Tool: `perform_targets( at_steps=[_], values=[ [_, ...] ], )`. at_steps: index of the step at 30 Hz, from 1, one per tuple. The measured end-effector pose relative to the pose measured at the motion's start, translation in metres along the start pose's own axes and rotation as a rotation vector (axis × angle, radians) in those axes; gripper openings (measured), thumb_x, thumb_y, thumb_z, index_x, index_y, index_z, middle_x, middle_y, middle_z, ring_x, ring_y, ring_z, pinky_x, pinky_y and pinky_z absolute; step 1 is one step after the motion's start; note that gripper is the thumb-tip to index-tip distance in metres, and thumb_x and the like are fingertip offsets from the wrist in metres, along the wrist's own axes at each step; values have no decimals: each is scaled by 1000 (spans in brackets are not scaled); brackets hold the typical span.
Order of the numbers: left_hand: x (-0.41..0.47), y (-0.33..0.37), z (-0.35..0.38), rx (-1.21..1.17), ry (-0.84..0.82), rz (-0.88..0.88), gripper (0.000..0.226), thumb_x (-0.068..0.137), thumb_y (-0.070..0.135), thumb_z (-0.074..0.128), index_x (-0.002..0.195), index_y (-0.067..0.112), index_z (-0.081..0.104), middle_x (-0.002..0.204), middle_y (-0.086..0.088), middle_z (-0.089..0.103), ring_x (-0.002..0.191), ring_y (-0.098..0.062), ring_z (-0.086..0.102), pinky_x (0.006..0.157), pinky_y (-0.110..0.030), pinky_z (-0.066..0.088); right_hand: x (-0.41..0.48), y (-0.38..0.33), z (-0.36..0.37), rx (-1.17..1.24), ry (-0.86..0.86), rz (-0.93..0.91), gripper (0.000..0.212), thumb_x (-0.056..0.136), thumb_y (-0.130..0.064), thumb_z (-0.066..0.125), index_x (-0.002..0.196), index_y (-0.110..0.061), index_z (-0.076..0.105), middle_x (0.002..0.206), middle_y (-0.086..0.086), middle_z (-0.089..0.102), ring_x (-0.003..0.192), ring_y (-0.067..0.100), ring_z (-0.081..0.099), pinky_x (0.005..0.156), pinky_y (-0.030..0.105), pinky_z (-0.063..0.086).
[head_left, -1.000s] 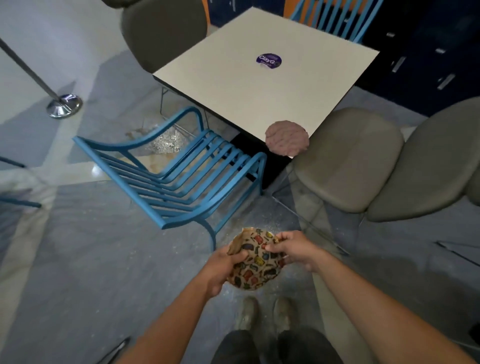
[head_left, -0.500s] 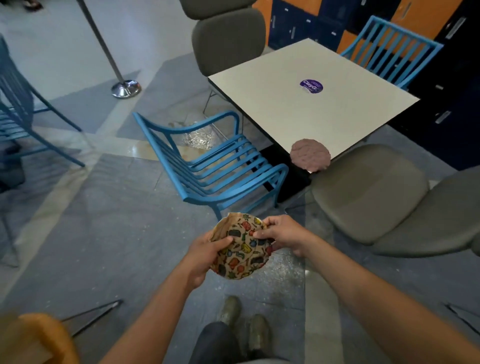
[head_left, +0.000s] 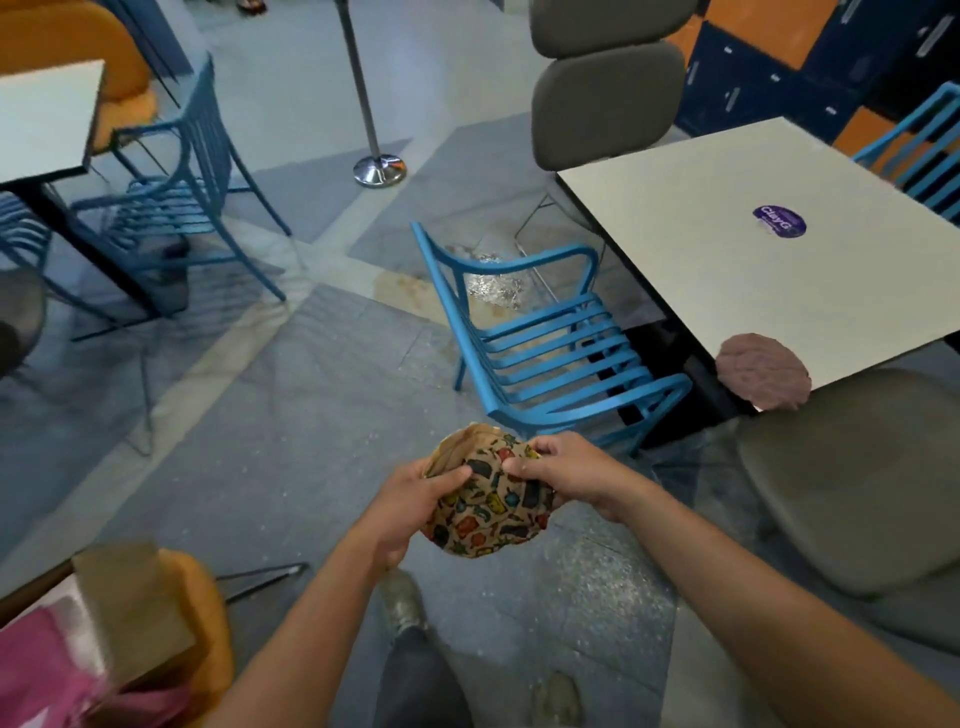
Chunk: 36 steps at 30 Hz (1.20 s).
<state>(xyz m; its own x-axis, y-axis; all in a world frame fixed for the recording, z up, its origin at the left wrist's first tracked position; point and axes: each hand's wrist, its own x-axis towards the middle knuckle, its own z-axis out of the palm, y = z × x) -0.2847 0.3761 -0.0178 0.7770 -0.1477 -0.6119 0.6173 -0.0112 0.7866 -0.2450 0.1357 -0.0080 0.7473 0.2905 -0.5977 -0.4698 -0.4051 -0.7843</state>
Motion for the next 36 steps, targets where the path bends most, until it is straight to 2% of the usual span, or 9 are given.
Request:
perform_targets(
  at_steps=[6, 10, 14, 18, 21, 24, 27, 33, 36],
  values=[
    [43, 47, -98, -27, -30, 20, 24, 100, 29, 74, 121, 19, 81, 115, -3, 83, 108, -18, 80, 76, -23, 63, 78, -78, 41, -121, 46, -18, 31, 85, -53, 75, 97, -25, 77, 91, -7, 80, 88, 13, 77, 78, 42, 64],
    [59, 78, -148, 14, -39, 35, 24, 101, 28, 73, 121, 19, 81, 116, -1, 83, 107, -14, 80, 80, -24, 62, 109, -118, 60, -94, 26, -11, 27, 87, -46, 78, 98, -21, 77, 89, -6, 81, 82, 8, 77, 61, 25, 60],
    [81, 111, -210, 35, -29, 47, 25, 101, 29, 73, 122, 18, 81, 114, -2, 84, 107, -15, 80, 84, -28, 62, 153, -163, 87, -105, 29, -6, 22, 87, -46, 77, 96, -26, 77, 90, -10, 80, 82, 6, 76, 61, 20, 57],
    [108, 132, -254, 32, 3, 42, 25, 100, 30, 74, 120, 19, 81, 112, -1, 84, 105, -15, 80, 90, -36, 60, 200, -197, 104, -121, 10, 7, 25, 86, -45, 75, 100, -24, 76, 94, -7, 80, 91, 12, 77, 77, 35, 65],
    [132, 145, -277, -7, 17, 26, 24, 100, 29, 74, 119, 17, 81, 111, -3, 84, 105, -17, 80, 88, -35, 60, 235, -220, 107, -137, -9, 21, 27, 85, -41, 76, 102, -21, 75, 95, -1, 80, 91, 17, 77, 78, 40, 66],
    [163, 161, -297, -14, 24, 13, 23, 99, 30, 76, 117, 18, 82, 110, -3, 84, 102, -16, 81, 82, -29, 61, 275, -242, 103, -173, -35, 8, 24, 81, -38, 76, 98, -21, 73, 94, 1, 78, 90, 18, 76, 69, 34, 65],
    [200, 187, -320, -4, 41, 6, 22, 99, 30, 75, 116, 19, 83, 111, -3, 84, 103, -17, 81, 85, -34, 60, 324, -268, 93, -227, -47, -20, 19, 80, -36, 76, 94, -24, 72, 93, 0, 75, 88, 15, 74, 63, 25, 60],
    [277, 250, -371, 15, 84, -24, 24, 100, 30, 74, 119, 19, 82, 112, -4, 84, 106, -20, 80, 86, -34, 61, 430, -335, 76, -339, -97, -31, 33, 73, -38, 73, 97, -15, 71, 99, 11, 73, 93, 23, 74, 75, 47, 63],
    [314, 279, -393, 24, 101, -22, 23, 100, 31, 74, 119, 22, 81, 111, -2, 84, 105, -18, 80, 85, -32, 61, 478, -366, 68, -386, -121, -37, 36, 74, -37, 70, 99, -12, 69, 100, 13, 73, 93, 26, 74, 77, 51, 64]
  ],
)
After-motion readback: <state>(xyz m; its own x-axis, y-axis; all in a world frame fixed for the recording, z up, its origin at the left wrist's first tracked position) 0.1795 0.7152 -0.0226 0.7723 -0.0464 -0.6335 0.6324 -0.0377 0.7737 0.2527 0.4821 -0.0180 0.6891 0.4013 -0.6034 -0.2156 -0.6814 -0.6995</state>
